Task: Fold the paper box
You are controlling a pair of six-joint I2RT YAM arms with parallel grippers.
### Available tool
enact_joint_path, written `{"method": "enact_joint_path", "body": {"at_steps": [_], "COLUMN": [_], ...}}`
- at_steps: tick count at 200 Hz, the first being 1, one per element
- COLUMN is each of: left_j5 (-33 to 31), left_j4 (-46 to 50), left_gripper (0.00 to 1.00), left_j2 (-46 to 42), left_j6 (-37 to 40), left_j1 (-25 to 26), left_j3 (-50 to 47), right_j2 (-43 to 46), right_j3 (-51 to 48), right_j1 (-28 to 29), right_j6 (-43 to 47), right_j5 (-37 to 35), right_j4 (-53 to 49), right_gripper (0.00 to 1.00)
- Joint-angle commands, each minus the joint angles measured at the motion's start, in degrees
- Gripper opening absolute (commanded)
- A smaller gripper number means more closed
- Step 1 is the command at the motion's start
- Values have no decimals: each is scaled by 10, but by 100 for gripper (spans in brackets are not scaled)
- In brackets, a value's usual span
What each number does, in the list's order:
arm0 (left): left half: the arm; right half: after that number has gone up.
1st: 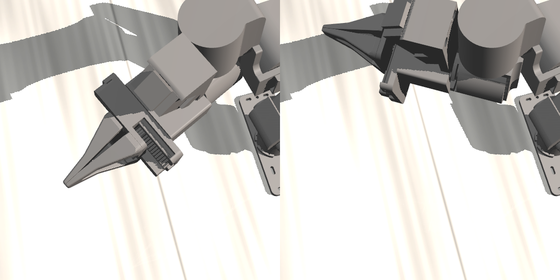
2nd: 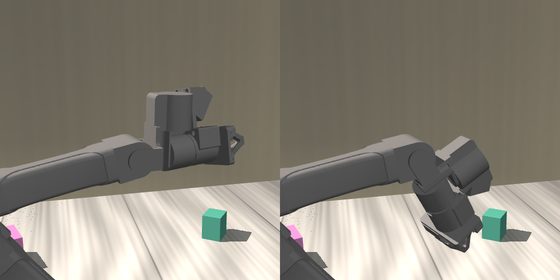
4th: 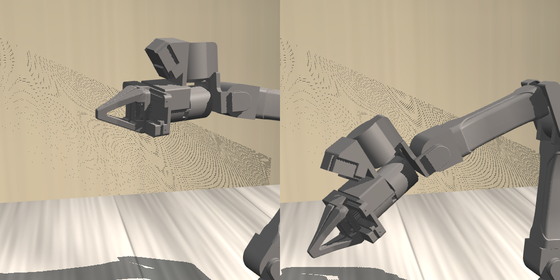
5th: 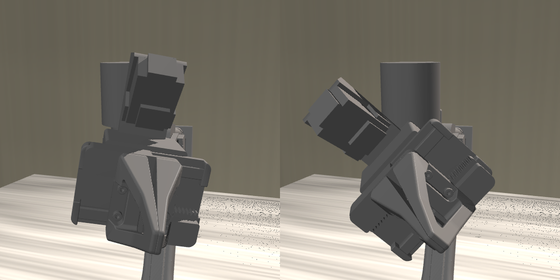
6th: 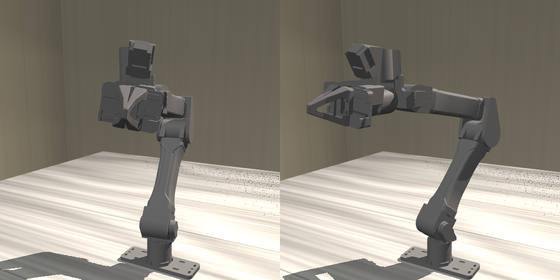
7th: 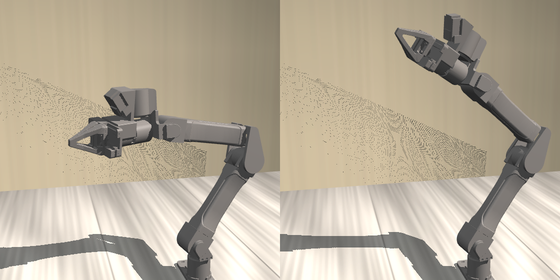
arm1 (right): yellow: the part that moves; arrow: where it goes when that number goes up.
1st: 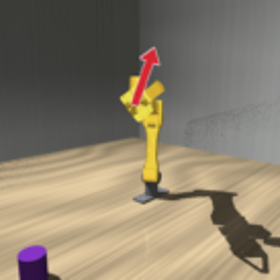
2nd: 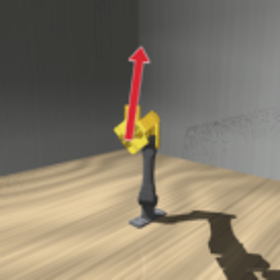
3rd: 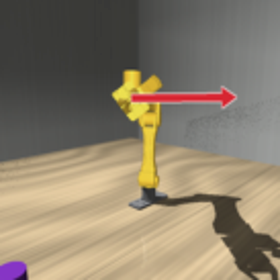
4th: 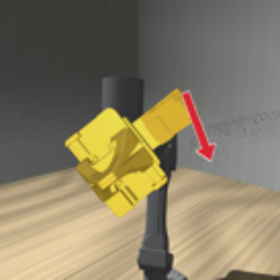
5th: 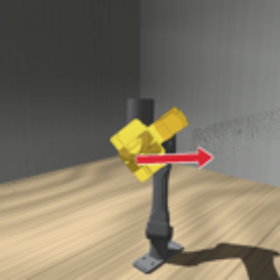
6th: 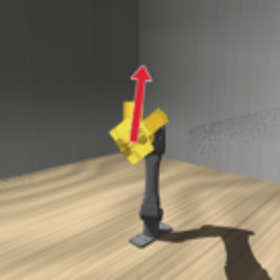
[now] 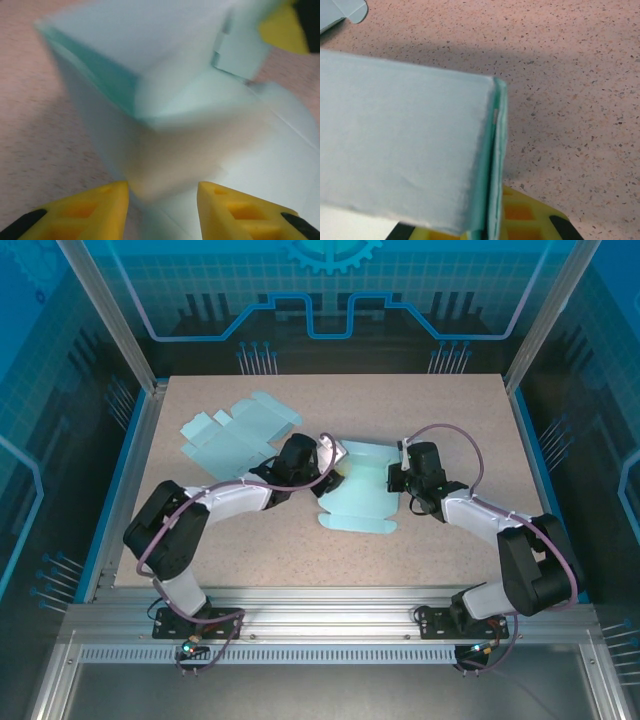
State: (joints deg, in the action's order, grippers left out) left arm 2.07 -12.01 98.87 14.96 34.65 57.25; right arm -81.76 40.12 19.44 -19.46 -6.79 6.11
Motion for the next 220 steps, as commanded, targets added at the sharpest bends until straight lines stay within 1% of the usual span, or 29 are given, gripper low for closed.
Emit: {"method": "enact_joint_path", "body": {"at_steps": [1,24,57,85,97,107,125,163,180,197,210,220], "left_j5": [-102,-146,-167,-217,-243,-277,-326,-394,-435,-490,-537,-558], "left_j4": [-112,-164,-195,-223,-237,-249,-268,-319,-323,-310,-304,-304], "left_gripper": [41,38,39,17,13,10,10,10,9,9,7,7], "left_j2": [17,28,42,45,45,48,55,77,85,93,97,98], "left_j6": [-35,-40,-46,-73,-86,-99,-125,-178,-220,-264,-310,-347], "left_j1": [5,7,7,7,8,12,21,39,42,42,41,40], "left_j3": [-14,-26,-24,-25,-27,-26,-21,-14,-6,4,4,2], "right_j2": [-3,-2,-2,-3,-2,-3,-3,-13,-11,-4,2,5], "right_j3": [8,7,5,5,5,5,4,12,8,2,-3,-6], "right_j1": [2,2,1,1,2,2,4,6,10,16,21,24], "right_j6": [-1,0,1,1,1,0,-2,-10,-15,-17,-17,-18], "right_j5": [21,24,32,32,32,32,31,28,26,13,1,-2], "right_j4": [18,20,25,26,25,27,28,16,20,24,27,29], "right_gripper": [0,0,0,0,0,0,0,0,0,0,0,0]}}
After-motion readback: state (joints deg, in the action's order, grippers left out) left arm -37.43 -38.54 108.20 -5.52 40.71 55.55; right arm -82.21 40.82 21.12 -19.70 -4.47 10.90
